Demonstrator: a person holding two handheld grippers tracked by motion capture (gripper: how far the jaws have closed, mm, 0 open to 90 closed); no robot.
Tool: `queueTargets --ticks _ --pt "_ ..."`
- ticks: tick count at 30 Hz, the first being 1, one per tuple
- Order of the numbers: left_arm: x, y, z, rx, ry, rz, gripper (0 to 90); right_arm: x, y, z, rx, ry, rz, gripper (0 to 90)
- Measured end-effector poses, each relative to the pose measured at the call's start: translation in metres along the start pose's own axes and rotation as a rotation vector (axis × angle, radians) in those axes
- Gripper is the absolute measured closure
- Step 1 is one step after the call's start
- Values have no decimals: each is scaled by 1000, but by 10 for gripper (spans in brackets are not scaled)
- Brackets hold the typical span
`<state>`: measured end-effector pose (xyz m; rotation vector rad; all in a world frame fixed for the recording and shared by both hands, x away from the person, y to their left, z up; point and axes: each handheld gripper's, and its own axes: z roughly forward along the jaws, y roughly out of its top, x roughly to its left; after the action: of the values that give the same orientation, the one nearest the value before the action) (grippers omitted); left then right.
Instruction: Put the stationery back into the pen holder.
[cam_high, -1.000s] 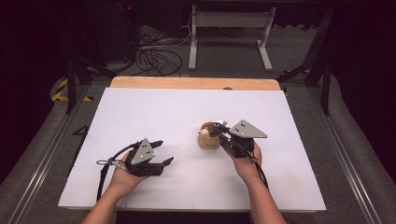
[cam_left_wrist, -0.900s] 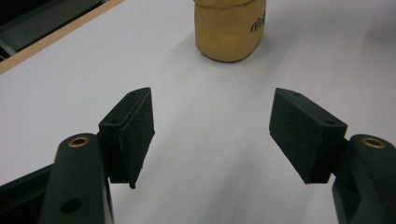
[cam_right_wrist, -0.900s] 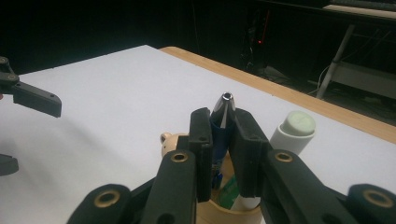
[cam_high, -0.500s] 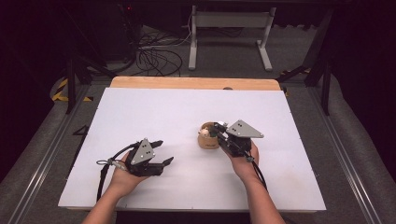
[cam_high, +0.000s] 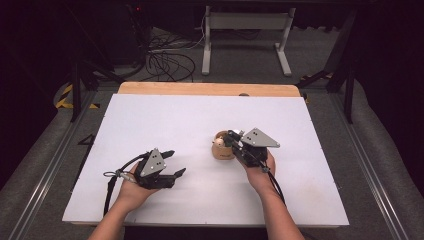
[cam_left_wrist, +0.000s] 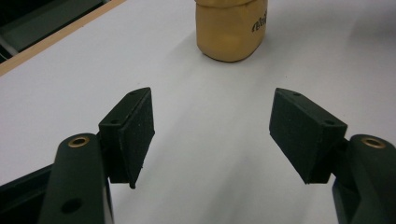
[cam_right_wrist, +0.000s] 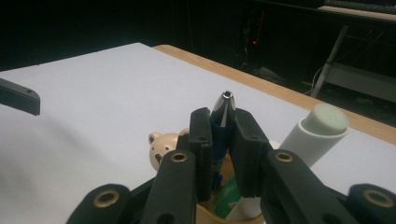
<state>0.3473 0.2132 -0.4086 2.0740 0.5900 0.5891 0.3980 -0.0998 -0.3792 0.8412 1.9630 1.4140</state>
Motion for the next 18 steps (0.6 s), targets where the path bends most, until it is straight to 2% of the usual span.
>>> queueTargets --ticks 11,18 --pt "0 0 0 8 0 6 314 -3 0 1 -11 -12 6 789" --pt "0 0 0 0 2 1 315 -3 1 -1 -14 -17 1 748"
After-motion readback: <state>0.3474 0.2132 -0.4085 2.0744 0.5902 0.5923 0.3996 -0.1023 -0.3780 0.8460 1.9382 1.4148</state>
